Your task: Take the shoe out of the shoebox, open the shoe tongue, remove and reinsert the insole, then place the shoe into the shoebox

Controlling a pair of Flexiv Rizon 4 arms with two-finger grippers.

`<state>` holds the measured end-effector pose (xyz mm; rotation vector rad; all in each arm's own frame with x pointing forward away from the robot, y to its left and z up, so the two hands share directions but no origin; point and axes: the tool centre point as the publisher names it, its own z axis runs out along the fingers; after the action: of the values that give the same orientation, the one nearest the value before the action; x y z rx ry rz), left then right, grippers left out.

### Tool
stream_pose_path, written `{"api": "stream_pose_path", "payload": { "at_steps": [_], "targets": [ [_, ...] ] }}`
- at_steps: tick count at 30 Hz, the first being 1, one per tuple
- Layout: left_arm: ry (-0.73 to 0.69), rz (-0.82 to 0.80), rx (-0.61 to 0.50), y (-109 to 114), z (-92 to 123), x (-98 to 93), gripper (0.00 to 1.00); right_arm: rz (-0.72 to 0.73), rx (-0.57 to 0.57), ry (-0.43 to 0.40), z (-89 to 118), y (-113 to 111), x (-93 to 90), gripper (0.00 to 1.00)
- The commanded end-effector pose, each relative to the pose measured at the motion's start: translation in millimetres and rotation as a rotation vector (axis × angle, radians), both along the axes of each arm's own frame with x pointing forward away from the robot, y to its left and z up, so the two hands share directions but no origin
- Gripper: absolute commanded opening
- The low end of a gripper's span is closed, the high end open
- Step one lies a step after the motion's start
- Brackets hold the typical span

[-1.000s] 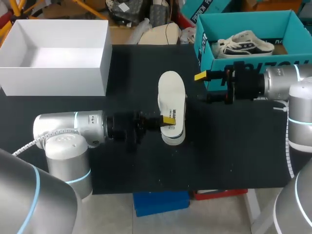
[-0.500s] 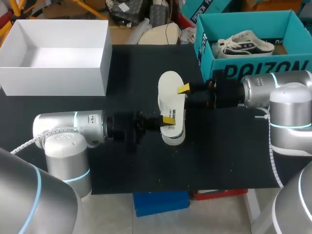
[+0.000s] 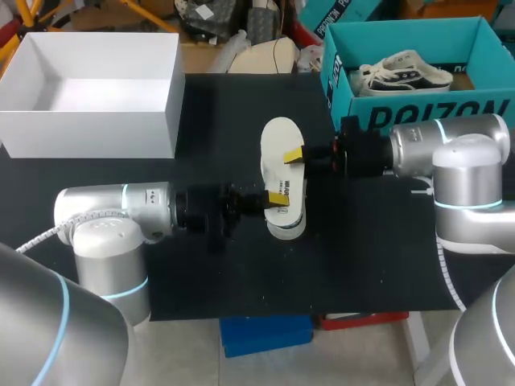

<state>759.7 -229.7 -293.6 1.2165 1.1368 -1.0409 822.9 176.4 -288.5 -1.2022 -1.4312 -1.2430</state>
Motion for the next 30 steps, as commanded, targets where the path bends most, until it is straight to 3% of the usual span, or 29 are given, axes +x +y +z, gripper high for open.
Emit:
{"api": "stream_pose_path", "payload": {
  "at_steps": [1, 3, 4, 5, 6, 17, 18, 19, 25, 30],
  "targets": [
    [-0.003, 0.005, 0.003, -1, 0, -1.3, 0.0, 0.007, 0.0, 0.003, -1, 2, 7.8, 0.37],
    [-0.003, 0.005, 0.003, -1, 0, -1.3, 0.0, 0.009, -0.001, 0.001, 0, 2, 10.6, 0.32],
    [-0.003, 0.005, 0.003, -1, 0, -1.3, 0.0, 0.01, -0.003, 0.0, 1, 2, 12.0, 0.2],
    [-0.003, 0.005, 0.003, -1, 0, -1.3, 0.0, 0.01, -0.005, -0.001, 1, 2, 13.2, 0.02],
    [-0.003, 0.005, 0.003, -1, 0, -1.3, 0.0, 0.011, -0.008, -0.002, 1, 2, 14.2, 0.0],
    [-0.003, 0.005, 0.003, -1, 0, -1.3, 0.0, 0.015, -0.015, -0.003, 2, 2, 15.0, 0.0],
    [-0.011, 0.027, 0.037, 1, 2, -2.2, 0.44, 0.015, -0.015, -0.003, 2, 2, 15.0, 0.0],
    [-0.025, 0.04, 0.044, 4, 5, -2.7, 1.0, 0.015, -0.015, -0.003, 2, 2, 15.0, 0.0],
    [-0.125, 0.144, 0.285, 37, 24, -3.9, 1.0, 0.015, -0.015, -0.003, 2, 2, 15.0, 0.0],
    [-0.212, 0.184, 0.555, 57, 40, -3.6, 1.0, 0.015, -0.015, -0.003, 2, 2, 15.0, 0.0]
  ]
}}
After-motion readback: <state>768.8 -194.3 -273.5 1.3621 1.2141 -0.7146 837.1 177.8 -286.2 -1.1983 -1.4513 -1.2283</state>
